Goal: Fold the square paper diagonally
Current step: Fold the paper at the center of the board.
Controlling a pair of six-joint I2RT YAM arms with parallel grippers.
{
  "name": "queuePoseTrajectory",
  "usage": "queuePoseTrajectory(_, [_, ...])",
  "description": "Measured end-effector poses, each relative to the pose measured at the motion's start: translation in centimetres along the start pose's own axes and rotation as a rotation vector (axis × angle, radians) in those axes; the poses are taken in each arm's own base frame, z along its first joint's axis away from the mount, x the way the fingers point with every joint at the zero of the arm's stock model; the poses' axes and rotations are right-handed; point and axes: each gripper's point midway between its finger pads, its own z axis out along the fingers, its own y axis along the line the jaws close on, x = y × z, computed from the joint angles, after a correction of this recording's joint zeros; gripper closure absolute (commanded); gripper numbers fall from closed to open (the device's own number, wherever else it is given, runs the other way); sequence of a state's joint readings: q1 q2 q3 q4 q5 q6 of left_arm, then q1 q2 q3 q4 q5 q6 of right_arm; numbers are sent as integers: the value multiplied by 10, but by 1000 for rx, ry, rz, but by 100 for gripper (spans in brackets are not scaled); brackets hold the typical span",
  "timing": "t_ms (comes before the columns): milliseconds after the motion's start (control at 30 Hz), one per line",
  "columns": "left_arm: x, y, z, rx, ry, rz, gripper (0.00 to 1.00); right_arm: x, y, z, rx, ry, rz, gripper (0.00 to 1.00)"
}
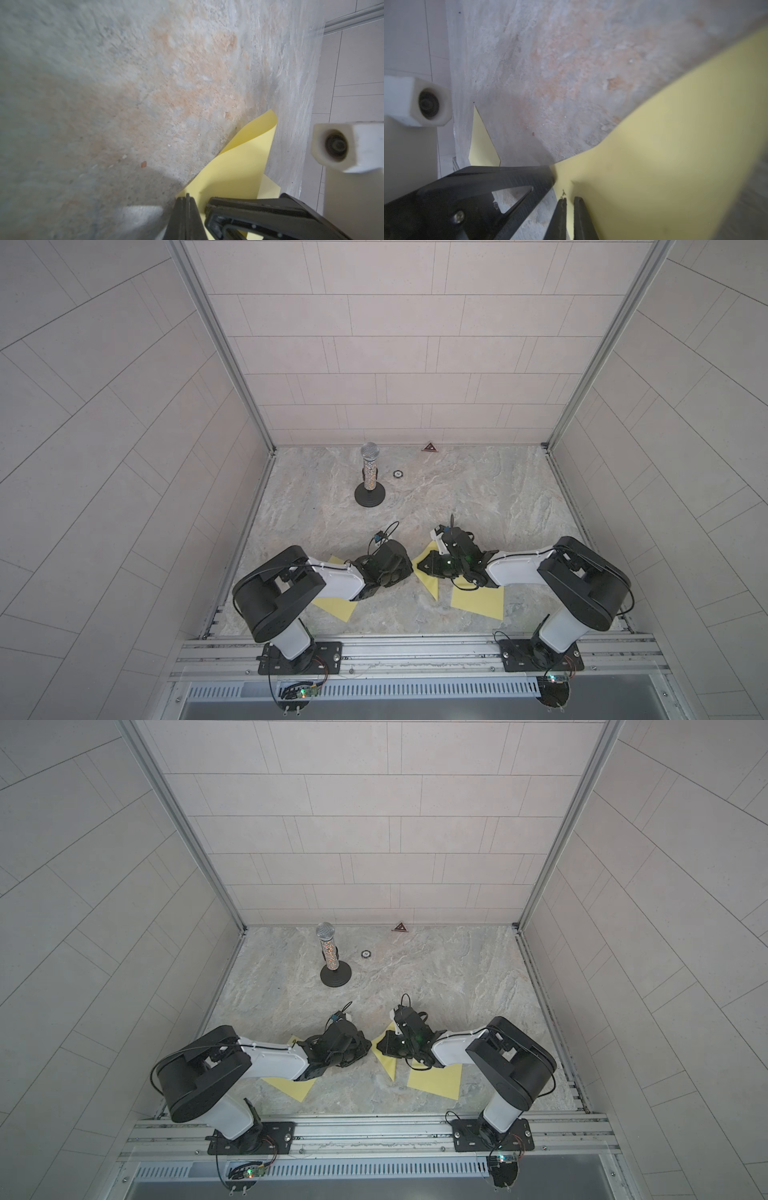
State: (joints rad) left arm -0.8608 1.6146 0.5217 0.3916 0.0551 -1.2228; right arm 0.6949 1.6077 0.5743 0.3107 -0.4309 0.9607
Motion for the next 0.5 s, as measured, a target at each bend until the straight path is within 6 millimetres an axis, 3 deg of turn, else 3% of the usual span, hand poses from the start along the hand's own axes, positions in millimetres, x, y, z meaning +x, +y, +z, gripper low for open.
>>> queuePoseTrajectory(133, [0, 0, 0, -7, 0, 7, 100, -2, -2, -17, 36, 0, -6, 66])
queuePoseTrajectory(300, [0, 0, 0, -16, 0, 15, 100, -10, 10, -46, 47, -41, -61, 49])
queuePoseTrajectory(500, [0, 0, 0, -23, 1, 17, 100, -14, 13, -69, 66, -79, -111, 49])
